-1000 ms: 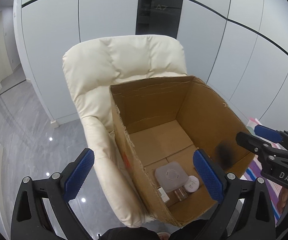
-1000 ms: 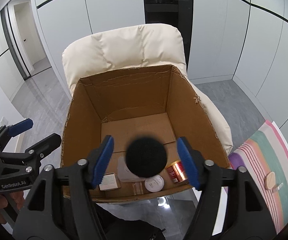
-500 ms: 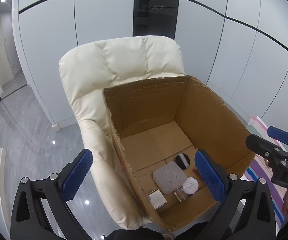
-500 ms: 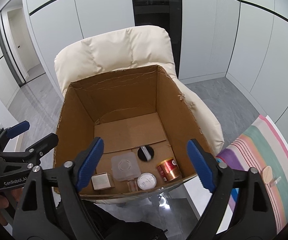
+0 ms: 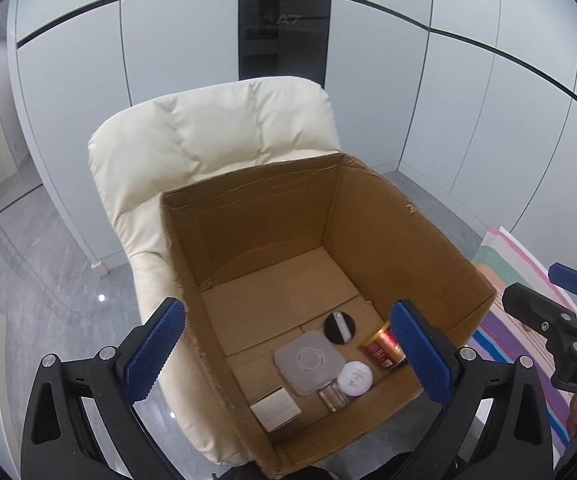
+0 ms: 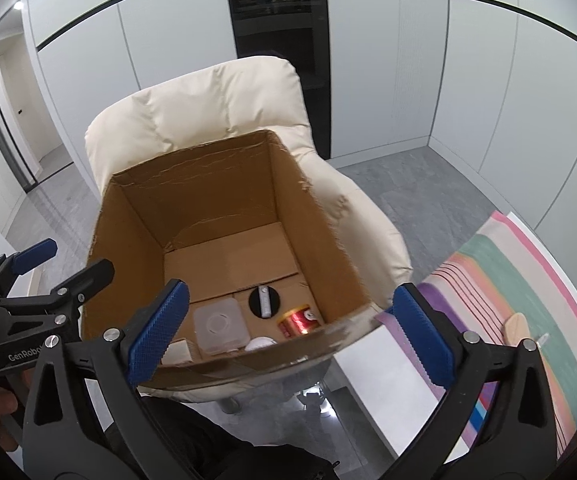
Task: Organize objects
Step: 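Withdraw both tools from the box back toward the striped rug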
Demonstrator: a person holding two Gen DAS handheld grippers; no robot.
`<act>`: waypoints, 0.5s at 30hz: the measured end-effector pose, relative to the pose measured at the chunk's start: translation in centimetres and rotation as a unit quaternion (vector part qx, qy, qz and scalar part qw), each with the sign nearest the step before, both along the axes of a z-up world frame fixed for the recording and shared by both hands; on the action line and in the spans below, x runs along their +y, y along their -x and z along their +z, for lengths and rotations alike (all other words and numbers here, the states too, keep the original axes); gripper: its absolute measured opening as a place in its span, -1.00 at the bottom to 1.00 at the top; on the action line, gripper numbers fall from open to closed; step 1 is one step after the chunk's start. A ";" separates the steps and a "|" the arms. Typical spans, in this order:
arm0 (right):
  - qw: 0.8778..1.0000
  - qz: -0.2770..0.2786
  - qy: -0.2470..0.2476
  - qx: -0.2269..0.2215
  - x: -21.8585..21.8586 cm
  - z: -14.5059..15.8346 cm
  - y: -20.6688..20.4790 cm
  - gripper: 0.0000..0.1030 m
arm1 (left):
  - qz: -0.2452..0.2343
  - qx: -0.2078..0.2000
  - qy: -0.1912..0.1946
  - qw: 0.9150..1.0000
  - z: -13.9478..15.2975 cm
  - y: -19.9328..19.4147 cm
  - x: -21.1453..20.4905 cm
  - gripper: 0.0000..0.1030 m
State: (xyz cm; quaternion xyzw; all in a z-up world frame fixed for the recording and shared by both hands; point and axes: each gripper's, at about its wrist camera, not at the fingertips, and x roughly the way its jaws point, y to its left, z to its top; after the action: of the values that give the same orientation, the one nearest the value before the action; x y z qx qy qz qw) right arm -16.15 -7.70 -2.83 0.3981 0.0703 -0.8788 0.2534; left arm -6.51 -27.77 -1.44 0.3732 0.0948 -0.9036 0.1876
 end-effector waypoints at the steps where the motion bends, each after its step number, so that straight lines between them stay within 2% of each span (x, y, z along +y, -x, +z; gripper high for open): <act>1: 1.000 -0.004 0.000 0.001 0.4 0.0 0.1 1.00 | -0.003 0.000 0.000 1.000 0.0 0.2 0.4 1.00; 15: 0.999 -0.044 -0.012 0.010 4.7 0.1 0.1 1.00 | -0.041 0.001 -0.003 0.999 -0.1 2.3 4.4 1.00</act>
State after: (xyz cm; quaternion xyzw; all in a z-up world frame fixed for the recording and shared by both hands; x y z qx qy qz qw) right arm -16.26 -3.01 -2.68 0.3949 0.0656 -0.8921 0.2095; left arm -8.79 -23.40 -1.52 0.3762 0.0819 -0.9108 0.1492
